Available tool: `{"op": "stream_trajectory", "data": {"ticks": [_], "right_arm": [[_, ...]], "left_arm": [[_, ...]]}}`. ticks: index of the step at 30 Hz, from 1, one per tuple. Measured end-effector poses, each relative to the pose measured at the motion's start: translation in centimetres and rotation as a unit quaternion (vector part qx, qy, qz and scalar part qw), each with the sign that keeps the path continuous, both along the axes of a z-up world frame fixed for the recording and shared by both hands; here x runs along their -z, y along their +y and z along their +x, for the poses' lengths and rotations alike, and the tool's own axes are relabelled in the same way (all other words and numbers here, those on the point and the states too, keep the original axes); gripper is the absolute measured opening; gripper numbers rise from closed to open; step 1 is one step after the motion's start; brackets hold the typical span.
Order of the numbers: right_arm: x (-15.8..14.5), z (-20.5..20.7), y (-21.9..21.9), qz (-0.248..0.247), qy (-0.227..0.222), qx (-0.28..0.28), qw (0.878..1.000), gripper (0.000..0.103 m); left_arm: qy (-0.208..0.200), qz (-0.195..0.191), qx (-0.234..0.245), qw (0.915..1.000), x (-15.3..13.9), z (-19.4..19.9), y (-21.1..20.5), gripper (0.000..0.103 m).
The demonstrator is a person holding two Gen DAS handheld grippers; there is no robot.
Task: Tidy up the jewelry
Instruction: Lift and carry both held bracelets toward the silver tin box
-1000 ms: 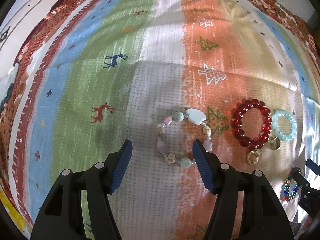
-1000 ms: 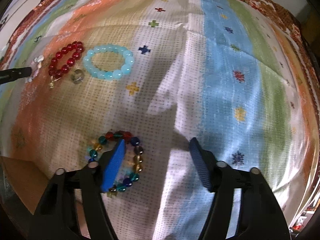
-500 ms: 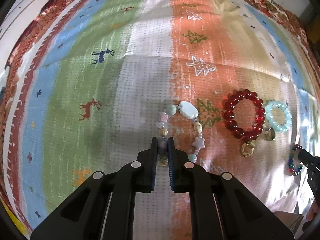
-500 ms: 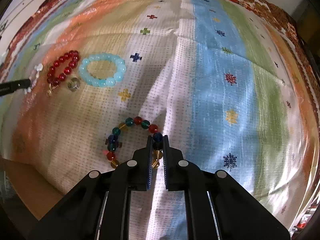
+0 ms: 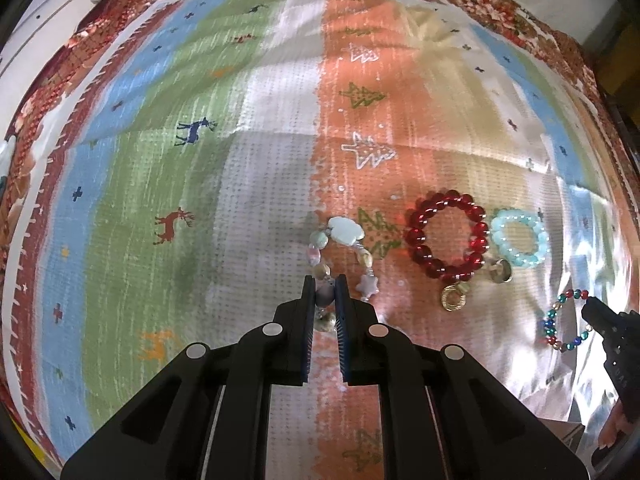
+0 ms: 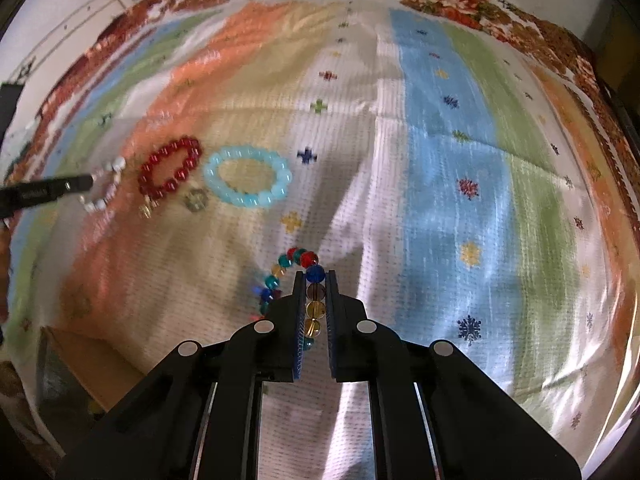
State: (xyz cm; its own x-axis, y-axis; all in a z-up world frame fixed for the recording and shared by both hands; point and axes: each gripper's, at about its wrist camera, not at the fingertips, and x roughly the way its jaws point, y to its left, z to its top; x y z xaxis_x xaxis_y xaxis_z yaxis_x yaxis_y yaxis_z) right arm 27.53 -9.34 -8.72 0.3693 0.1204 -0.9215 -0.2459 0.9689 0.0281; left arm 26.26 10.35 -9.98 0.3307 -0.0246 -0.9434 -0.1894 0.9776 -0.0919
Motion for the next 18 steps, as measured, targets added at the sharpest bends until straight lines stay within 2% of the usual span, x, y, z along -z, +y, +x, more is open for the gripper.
{"op": "stream_trajectory", "data": {"ticks": [8, 18], "right_arm": [[-2.0, -0.8, 0.2, 0.035, -0.029, 0.001, 0.999, 0.010], [-3.6, -2.1, 0.3, 0.043, -0.059, 0.000, 0.997, 0.010]], "left_arm": [[-0.027, -0.007, 0.016, 0.9995, -2.0, -1.1, -1.3, 0.009], [-0.059, -0.015, 0.035, 0.9975, -4.4, -3.0, -3.0, 0.009]]}}
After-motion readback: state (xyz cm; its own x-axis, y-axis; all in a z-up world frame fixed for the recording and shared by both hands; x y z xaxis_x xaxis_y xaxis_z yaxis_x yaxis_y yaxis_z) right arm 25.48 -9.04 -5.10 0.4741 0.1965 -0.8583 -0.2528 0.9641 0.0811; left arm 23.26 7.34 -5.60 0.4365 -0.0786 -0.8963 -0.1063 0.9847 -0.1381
